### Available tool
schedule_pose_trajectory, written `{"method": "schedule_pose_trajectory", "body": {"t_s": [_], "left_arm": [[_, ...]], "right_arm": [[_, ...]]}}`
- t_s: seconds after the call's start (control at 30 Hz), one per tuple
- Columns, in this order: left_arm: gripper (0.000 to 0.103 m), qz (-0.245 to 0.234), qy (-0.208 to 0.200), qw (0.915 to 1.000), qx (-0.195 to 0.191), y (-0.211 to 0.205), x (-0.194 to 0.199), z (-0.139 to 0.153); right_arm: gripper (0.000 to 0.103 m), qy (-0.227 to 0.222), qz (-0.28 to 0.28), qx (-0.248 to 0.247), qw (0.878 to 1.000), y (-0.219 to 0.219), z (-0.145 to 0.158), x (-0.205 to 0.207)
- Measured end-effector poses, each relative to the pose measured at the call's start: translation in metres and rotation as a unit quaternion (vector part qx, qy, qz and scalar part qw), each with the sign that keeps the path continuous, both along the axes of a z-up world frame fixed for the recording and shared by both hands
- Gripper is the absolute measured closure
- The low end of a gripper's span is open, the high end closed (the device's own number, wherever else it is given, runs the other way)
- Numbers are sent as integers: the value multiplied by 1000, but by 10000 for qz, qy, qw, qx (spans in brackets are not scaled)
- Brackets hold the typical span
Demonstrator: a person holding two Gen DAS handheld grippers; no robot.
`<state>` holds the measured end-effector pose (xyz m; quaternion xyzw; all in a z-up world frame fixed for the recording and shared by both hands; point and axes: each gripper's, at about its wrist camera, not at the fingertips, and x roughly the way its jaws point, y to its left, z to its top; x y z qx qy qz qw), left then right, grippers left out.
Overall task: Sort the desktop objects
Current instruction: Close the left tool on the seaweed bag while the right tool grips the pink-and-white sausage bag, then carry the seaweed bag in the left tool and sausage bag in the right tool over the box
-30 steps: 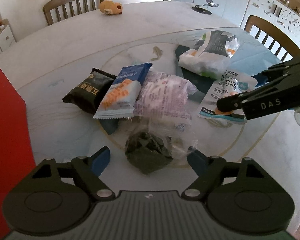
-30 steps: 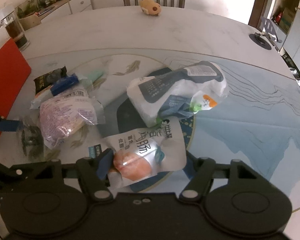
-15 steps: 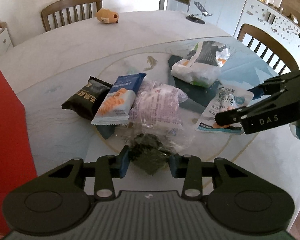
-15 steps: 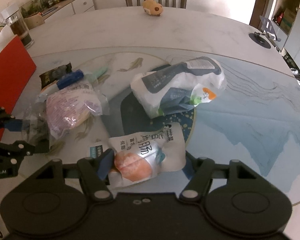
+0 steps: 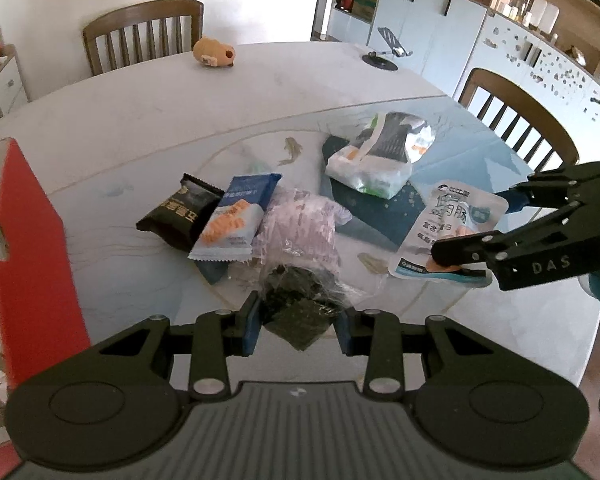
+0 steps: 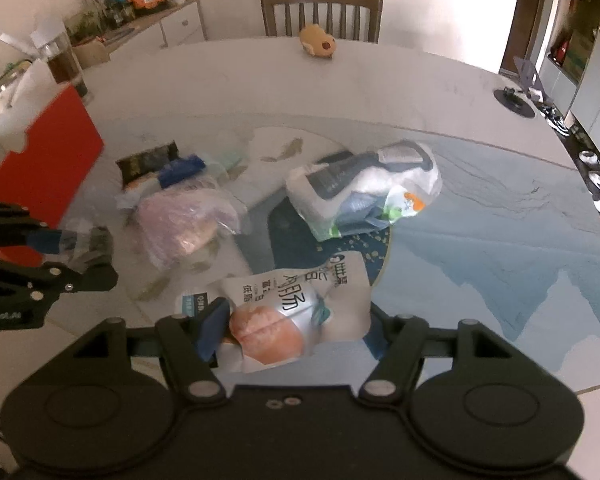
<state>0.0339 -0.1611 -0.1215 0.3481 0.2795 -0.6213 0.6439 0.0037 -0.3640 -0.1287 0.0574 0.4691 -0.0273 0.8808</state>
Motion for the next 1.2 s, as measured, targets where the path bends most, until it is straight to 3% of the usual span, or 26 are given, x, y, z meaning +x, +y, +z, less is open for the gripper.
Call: {"method": "schedule_pose_trajectory", "body": {"t_s": [0.7, 1.2], "left_arm": [[67, 330, 292, 9990, -80, 34, 13, 68], [67, 689, 302, 9967, -319, 79, 39, 116]], "right_arm": [[35, -644, 216, 398, 9969, 36, 88, -19], [35, -962, 760, 511, 9911, 91, 131, -14]]}}
